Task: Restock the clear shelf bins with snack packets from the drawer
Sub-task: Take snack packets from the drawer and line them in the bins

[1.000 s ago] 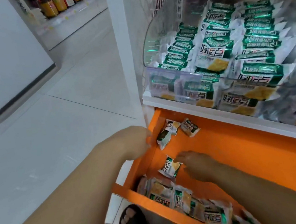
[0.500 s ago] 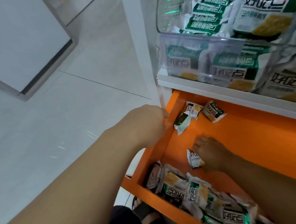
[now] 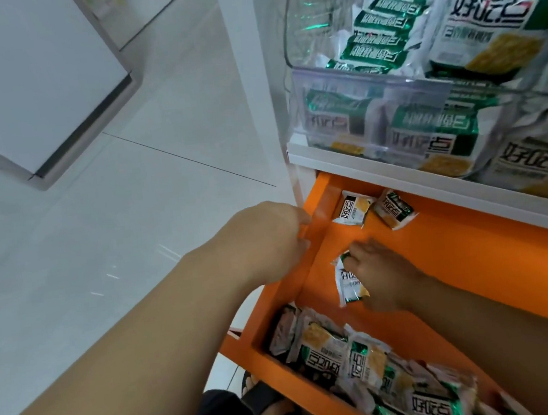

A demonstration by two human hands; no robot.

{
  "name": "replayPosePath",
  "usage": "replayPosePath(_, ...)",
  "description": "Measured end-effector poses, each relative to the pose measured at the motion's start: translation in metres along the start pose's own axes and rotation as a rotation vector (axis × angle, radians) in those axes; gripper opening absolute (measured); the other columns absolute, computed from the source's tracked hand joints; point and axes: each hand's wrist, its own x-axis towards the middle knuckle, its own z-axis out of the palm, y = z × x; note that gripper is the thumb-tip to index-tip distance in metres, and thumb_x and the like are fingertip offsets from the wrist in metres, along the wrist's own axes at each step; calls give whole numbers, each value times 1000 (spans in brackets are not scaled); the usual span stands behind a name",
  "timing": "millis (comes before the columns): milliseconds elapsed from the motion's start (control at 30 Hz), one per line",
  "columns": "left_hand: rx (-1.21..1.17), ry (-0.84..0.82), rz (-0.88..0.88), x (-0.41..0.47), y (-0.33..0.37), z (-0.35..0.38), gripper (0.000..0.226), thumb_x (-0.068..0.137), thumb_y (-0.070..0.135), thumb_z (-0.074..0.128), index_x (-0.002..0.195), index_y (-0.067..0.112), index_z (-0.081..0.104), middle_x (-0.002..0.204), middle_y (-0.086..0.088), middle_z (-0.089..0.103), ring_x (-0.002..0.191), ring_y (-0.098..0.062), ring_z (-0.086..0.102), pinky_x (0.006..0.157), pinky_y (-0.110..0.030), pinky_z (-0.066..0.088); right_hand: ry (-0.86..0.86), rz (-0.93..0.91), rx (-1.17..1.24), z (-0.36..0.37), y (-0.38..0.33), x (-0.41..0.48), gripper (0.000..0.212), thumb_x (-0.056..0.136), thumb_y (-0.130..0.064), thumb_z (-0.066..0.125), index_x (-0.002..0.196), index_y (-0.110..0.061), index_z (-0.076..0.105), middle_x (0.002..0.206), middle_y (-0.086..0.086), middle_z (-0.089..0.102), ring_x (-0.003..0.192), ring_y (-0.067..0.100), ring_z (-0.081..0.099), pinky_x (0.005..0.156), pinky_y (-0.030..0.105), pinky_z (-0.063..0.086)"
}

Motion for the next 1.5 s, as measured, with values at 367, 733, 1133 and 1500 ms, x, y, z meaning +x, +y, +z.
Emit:
replayPosePath(367,21,1,-9,-2,4,1,46,100,33,43,145,27,36,148,1,40,134,-20,38,106,-32,33,79,98,485,14,14,-21,70,80,-33,71,140,-20,39,128,2,49,115,20,48,88,25,39)
replayPosePath(733,6,-50,-12,-1,3,1,49,99,37,43,146,28,32,151,0,37,135,-21,37,108,-33,32,-172,251,547,27,-11,3,99,67,-24,86,139,-4,22,129,13,50,114,27,52,77,28,42)
replayPosePath(1133,-83,-62,86,-17,16,-16,52,98,38,46,146,26,32,148,-5,38,132,-23,41,106,-39,37,207,183,340,-81,-23,-115,50,86,-54,59,115,-26,31,123,-4,44,94,19,58,68,32,46)
replayPosePath(1500,-302,481,28,-44,28,-43,13,95,29,46,108,26,50,117,2,55,97,-19,54,80,-37,48,626,201,375,-234,-40,-217,38,82,-44,65,96,-31,32,76,-9,50,59,9,50,51,29,38)
